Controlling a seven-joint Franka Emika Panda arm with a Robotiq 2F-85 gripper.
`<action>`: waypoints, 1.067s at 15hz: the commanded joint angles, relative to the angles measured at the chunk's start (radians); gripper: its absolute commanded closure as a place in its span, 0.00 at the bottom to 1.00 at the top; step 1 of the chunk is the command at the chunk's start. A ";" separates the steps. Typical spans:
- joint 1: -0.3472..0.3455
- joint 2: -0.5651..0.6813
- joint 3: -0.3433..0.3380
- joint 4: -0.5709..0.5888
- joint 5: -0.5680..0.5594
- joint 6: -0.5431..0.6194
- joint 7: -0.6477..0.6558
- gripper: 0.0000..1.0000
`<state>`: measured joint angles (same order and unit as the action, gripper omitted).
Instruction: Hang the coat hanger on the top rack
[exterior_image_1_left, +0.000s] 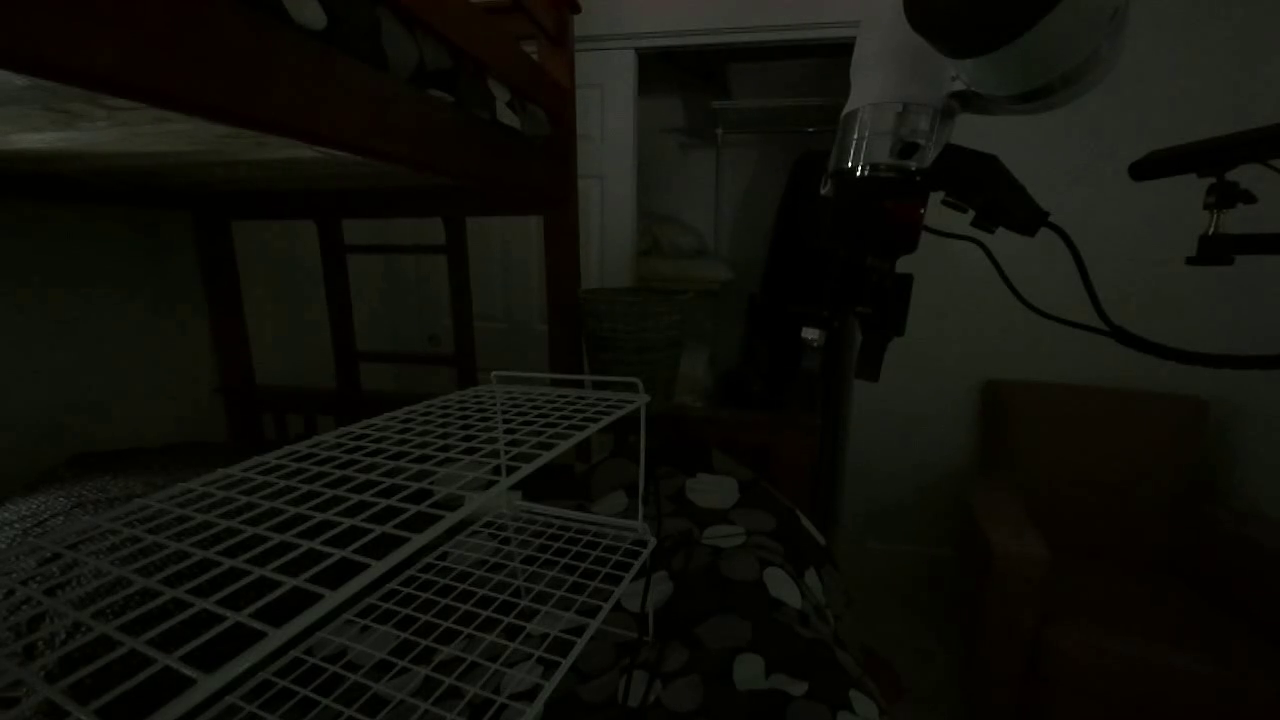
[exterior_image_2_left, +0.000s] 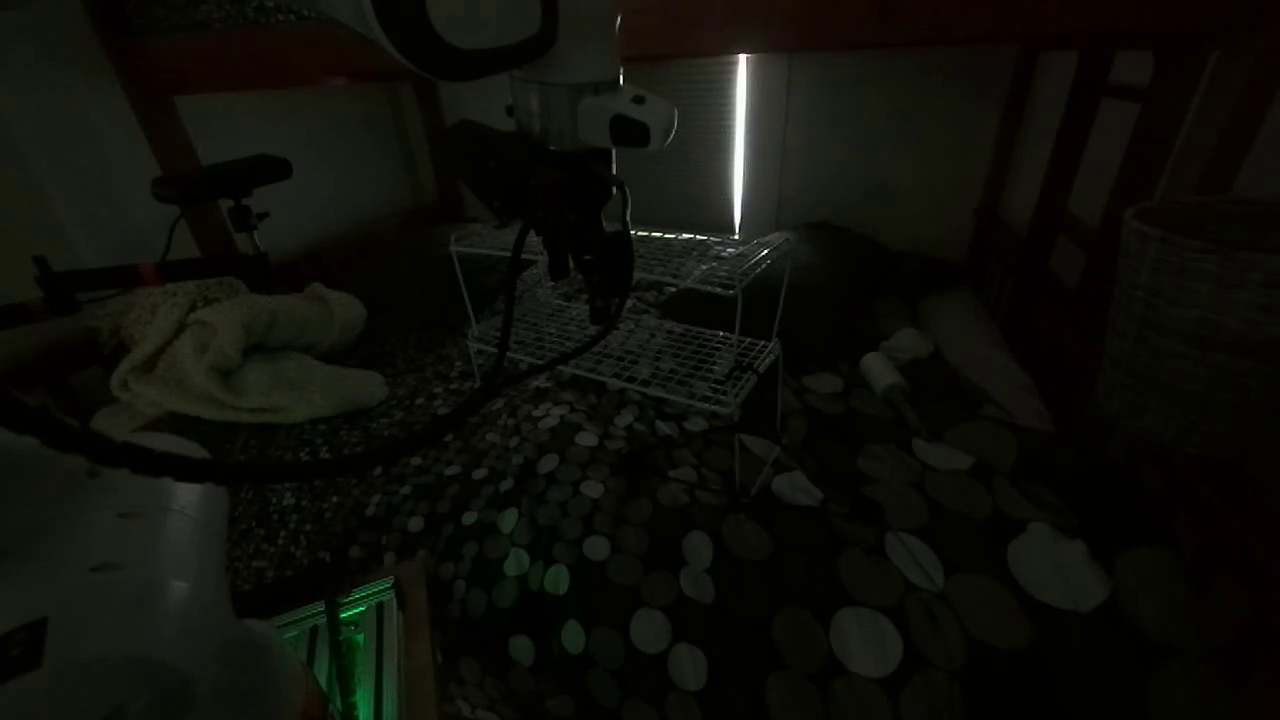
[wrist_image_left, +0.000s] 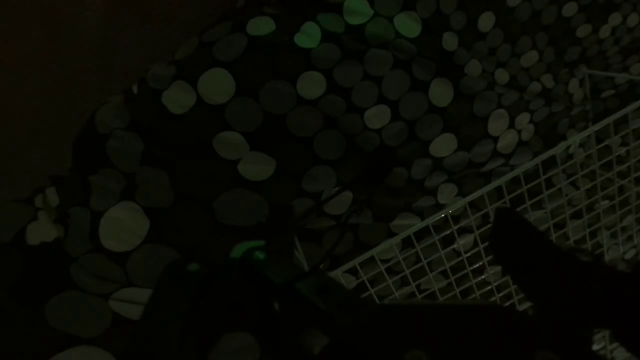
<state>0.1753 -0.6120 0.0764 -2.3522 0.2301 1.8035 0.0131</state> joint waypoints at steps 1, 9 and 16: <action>-0.014 0.000 0.010 0.003 0.006 -0.005 -0.006 0.00; -0.140 0.226 -0.088 0.198 0.085 -0.003 0.134 0.00; -0.185 0.423 -0.037 0.360 0.057 0.053 0.458 0.00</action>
<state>0.0087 -0.2686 0.0048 -2.0474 0.3067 1.8208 0.3333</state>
